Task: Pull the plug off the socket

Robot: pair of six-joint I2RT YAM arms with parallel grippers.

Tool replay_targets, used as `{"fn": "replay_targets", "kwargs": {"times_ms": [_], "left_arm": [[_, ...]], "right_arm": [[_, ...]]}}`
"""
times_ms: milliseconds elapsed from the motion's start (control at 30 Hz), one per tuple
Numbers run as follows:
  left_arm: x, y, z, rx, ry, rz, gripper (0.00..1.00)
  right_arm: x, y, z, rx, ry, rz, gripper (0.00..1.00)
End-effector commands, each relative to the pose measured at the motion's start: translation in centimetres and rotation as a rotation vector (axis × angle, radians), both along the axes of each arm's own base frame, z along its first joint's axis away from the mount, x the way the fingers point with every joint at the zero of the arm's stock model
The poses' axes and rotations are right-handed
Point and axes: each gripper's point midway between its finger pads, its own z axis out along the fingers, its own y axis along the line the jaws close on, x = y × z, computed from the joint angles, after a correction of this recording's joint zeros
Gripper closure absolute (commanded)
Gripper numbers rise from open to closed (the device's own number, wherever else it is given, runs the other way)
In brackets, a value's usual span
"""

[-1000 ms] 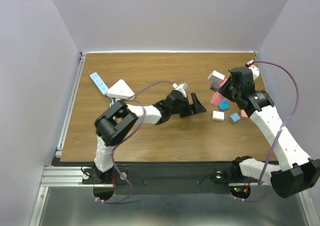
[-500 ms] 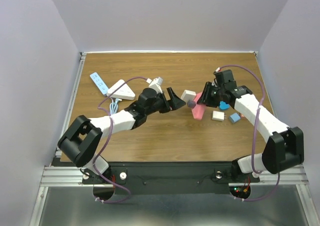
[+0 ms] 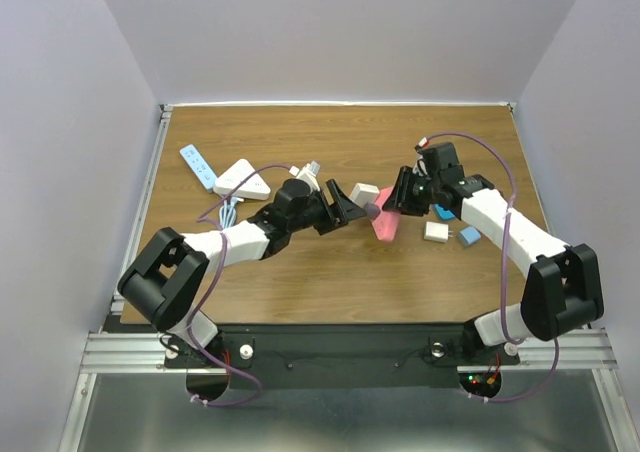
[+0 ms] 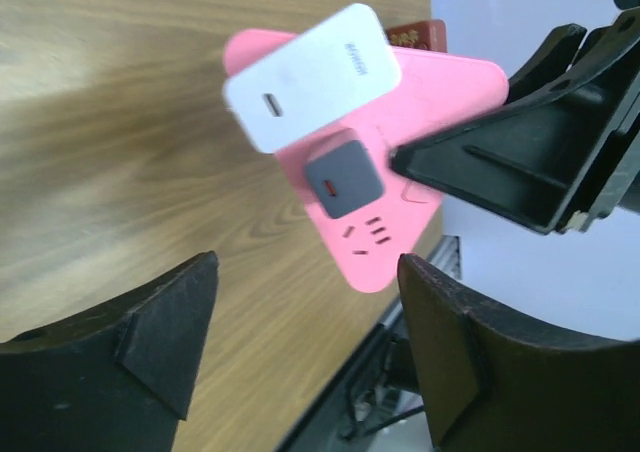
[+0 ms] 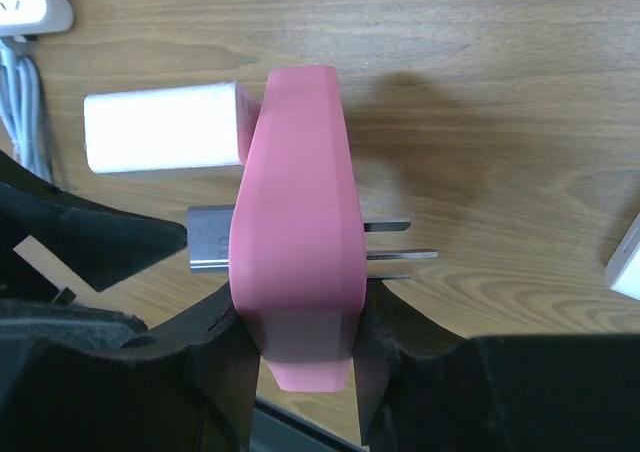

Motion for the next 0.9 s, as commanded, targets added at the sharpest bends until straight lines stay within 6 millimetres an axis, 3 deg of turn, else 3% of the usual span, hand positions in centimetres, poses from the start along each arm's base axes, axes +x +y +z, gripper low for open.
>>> {"fn": "replay_targets", "kwargs": {"times_ms": [0, 133, 500, 667, 867], "left_arm": [[0.1, -2.6, 3.9, -0.118, 0.033, 0.000, 0.21], [0.7, -2.7, 3.7, -0.108, 0.077, 0.048, 0.26], [1.1, -3.3, 0.1, -0.015, 0.229, 0.134, 0.41], [1.5, -2.6, -0.5, -0.013, 0.231, 0.180, 0.42], [2.2, -3.9, -0.4, -0.048, 0.225, 0.171, 0.42]], "right_arm": [[2.0, 1.4, 2.2, 0.000, -0.155, -0.009, 0.99], [2.2, 1.3, 1.4, -0.051, -0.169, -0.033, 1.00], [2.6, 2.3, 1.9, -0.087, -0.217, -0.078, 1.00], [2.3, 2.7, 2.1, -0.082, -0.225, -0.071, 1.00], [1.8, 3.3, 1.8, -0.073, -0.222, -0.050, 1.00]]}}
